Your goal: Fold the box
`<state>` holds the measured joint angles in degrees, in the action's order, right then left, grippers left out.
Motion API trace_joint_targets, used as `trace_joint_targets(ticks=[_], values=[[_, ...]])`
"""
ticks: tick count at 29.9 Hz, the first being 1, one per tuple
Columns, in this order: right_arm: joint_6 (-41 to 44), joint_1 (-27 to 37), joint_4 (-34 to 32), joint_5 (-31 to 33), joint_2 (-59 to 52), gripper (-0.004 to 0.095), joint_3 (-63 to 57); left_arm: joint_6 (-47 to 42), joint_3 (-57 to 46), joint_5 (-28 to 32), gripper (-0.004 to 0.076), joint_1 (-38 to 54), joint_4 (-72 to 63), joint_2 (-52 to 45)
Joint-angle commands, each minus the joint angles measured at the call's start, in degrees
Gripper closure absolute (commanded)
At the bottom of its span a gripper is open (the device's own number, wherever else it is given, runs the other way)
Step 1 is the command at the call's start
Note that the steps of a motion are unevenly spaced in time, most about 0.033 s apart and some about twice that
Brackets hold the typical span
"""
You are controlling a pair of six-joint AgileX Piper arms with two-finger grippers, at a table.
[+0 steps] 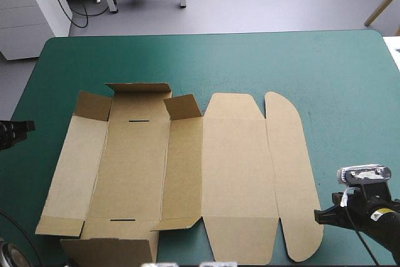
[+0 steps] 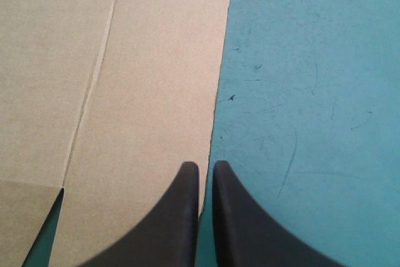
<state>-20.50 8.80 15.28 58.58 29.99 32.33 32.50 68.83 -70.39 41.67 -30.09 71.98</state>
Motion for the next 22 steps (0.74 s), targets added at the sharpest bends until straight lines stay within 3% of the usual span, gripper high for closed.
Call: trace_joint_targets(ticks=[1,10,13,18,20,22], values=[[-0.6,-0.8,0.1,-3.0,0.1,0.0846,1.5,0.1,1.8,-3.9,0.0733,0.6,0.2,-1.6],[-0.6,-1.2,0.1,-3.0,0.1,0.0846,1.5,-0.1,1.8,-3.9,0.071,0.5,3.8,-1.6],[-0.6,-1.2,0.1,-3.0,0.1,0.0846,1.5,-0.1,1.8,-3.9,0.0573,0.5,6.2,-1.6],[-0.6,-1.2,0.1,-2.8,0.1,0.0846,1.5,-1.3,1.8,-3.8,0.0177,0.5,6.4,-1.4],[-0.6,-1.2,0.1,-2.8,0.1,0.0846,1.5,-3.1,1.8,-3.7,0.0097,0.5,6.7,-1.4],[-0.6,-1.2,0.1,-2.8,0.1,0.0846,1.5,-3.1,1.6,-3.8,0.0088,0.5,6.7,-1.4]])
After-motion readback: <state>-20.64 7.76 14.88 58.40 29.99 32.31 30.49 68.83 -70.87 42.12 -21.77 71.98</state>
